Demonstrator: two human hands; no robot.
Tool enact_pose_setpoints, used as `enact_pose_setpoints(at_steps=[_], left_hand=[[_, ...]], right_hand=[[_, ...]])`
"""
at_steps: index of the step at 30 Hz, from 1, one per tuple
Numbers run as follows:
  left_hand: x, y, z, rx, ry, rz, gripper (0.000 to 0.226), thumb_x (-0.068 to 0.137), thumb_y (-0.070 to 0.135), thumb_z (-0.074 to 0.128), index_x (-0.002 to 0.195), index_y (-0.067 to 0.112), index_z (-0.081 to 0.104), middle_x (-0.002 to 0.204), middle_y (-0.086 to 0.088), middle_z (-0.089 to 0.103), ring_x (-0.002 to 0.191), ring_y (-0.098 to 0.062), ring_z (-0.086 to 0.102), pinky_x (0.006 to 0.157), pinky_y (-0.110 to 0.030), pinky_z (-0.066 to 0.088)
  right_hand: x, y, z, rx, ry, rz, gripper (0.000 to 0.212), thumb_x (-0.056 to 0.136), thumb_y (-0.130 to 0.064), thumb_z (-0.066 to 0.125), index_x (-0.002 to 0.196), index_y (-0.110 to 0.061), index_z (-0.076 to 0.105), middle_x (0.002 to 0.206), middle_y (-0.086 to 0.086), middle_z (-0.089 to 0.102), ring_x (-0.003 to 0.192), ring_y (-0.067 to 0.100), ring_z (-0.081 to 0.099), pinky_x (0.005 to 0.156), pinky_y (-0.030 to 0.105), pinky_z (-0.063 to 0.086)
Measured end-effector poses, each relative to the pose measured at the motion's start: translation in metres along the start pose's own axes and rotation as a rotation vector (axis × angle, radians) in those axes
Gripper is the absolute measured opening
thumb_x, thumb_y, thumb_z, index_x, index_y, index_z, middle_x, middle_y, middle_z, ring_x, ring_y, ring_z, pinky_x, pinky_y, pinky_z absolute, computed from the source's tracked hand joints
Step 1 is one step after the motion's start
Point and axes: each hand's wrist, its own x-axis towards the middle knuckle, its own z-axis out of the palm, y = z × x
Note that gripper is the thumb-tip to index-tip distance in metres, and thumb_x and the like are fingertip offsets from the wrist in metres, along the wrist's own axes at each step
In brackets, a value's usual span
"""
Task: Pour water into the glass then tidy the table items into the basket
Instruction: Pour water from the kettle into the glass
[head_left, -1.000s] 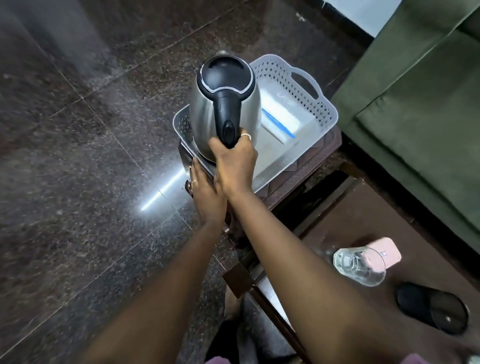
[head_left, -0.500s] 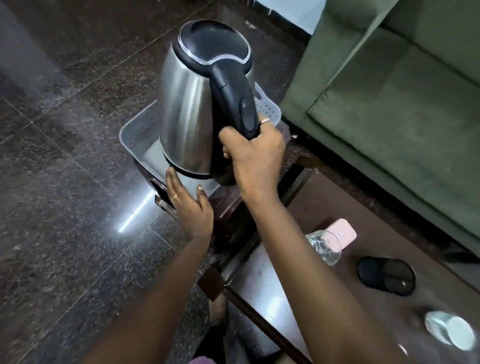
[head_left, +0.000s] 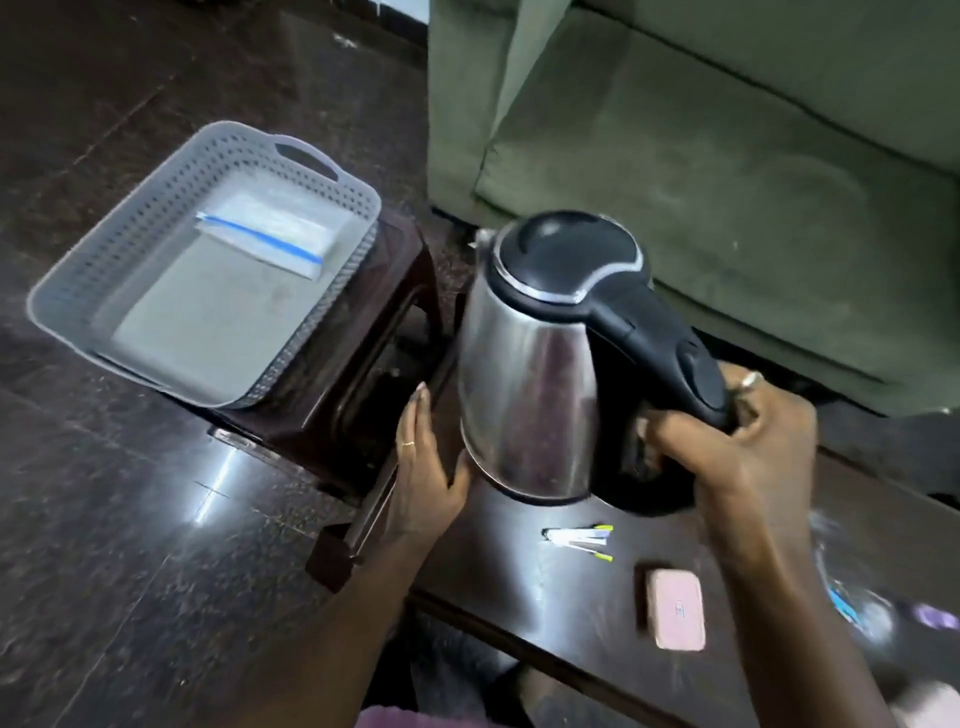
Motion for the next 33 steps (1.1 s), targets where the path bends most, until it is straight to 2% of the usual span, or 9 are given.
enact_pose_setpoints(at_steps=[3,8,11,14,16,22,26,30,33], left_hand=[[0.000,-0.001,0.015,0.002,-0.124,-0.056,0.093,0.075,0.022,0.066,0.147,0.013,0.009,0.152,0.000,0.015,0.140,-0.004,0.007,0.116,-0.023,0.007],[0.008,-0.006,0.044,0.033,-0.330,-0.178,0.112,0.065,0.034,0.081,0.148,0.017,0.008,0.156,-0.005,0.013,0.143,-0.018,0.011,0.111,-0.019,0.007],[0.014,-0.007,0.057,0.041,-0.386,-0.254,0.120,0.058,0.035,0.085,0.148,0.017,0.007,0.156,-0.006,0.012,0.143,-0.021,0.011,0.110,-0.023,0.010],[0.021,-0.006,0.065,0.037,-0.400,-0.247,0.117,0.058,0.031,0.086,0.147,0.015,0.012,0.154,-0.009,0.019,0.142,-0.022,0.017,0.109,-0.022,0.014],[0.024,-0.006,0.069,0.026,-0.403,-0.219,0.109,0.061,0.026,0.084,0.146,0.012,0.018,0.152,-0.011,0.025,0.140,-0.024,0.023,0.105,-0.015,0.015],[0.027,-0.011,0.069,-0.016,-0.402,-0.204,0.092,0.066,0.019,0.077,0.143,0.013,0.028,0.146,-0.012,0.036,0.133,-0.023,0.035,0.102,-0.014,0.021],[0.027,-0.014,0.068,-0.020,-0.415,-0.216,0.092,0.064,0.018,0.077,0.143,0.019,0.029,0.145,-0.008,0.039,0.131,-0.020,0.039,0.100,-0.012,0.023],[0.028,-0.017,0.066,-0.039,-0.461,-0.215,0.095,0.065,0.029,0.078,0.144,0.025,0.026,0.147,-0.005,0.037,0.132,-0.019,0.039,0.109,-0.026,0.030],[0.028,-0.019,0.064,-0.046,-0.466,-0.218,0.094,0.063,0.027,0.078,0.143,0.026,0.028,0.146,-0.001,0.038,0.131,-0.016,0.040,0.104,-0.016,0.026]], right_hand=[[-0.010,0.019,-0.033,-0.060,-0.002,0.082,0.013,0.049,-0.007,0.056,0.048,-0.017,0.047,0.043,-0.005,0.036,0.038,0.001,0.029,0.035,0.011,0.024],[-0.018,0.039,-0.066,-0.106,-0.044,0.234,0.016,0.046,-0.008,0.055,0.047,-0.024,0.056,0.036,-0.008,0.040,0.031,0.000,0.032,0.033,0.006,0.026],[-0.017,0.048,-0.076,-0.206,-0.103,0.270,0.009,0.045,-0.011,0.059,0.053,-0.014,0.059,0.038,-0.005,0.043,0.033,0.003,0.033,0.032,0.011,0.024],[-0.014,0.061,-0.079,-0.301,-0.136,0.304,0.017,0.053,-0.002,0.074,0.061,-0.002,0.059,0.043,0.001,0.046,0.035,0.008,0.036,0.032,0.016,0.028],[-0.014,0.068,-0.076,-0.360,-0.190,0.336,0.017,0.058,0.004,0.073,0.062,-0.007,0.061,0.042,-0.001,0.048,0.035,0.006,0.037,0.035,0.017,0.030],[-0.013,0.084,-0.052,-0.384,-0.259,0.410,0.013,0.048,-0.022,0.070,0.060,-0.024,0.065,0.039,-0.007,0.046,0.036,0.003,0.038,0.038,0.016,0.031],[-0.007,0.086,-0.039,-0.418,-0.259,0.435,0.018,0.059,-0.007,0.076,0.058,-0.018,0.062,0.036,-0.007,0.044,0.033,0.005,0.035,0.034,0.014,0.028],[-0.004,0.086,-0.029,-0.396,-0.242,0.479,0.023,0.061,-0.015,0.077,0.047,-0.021,0.059,0.031,-0.007,0.041,0.030,0.006,0.035,0.034,0.016,0.029],[-0.001,0.084,-0.024,-0.393,-0.239,0.527,0.014,0.059,-0.019,0.078,0.059,-0.026,0.066,0.035,-0.002,0.051,0.033,0.009,0.044,0.041,0.024,0.037]])
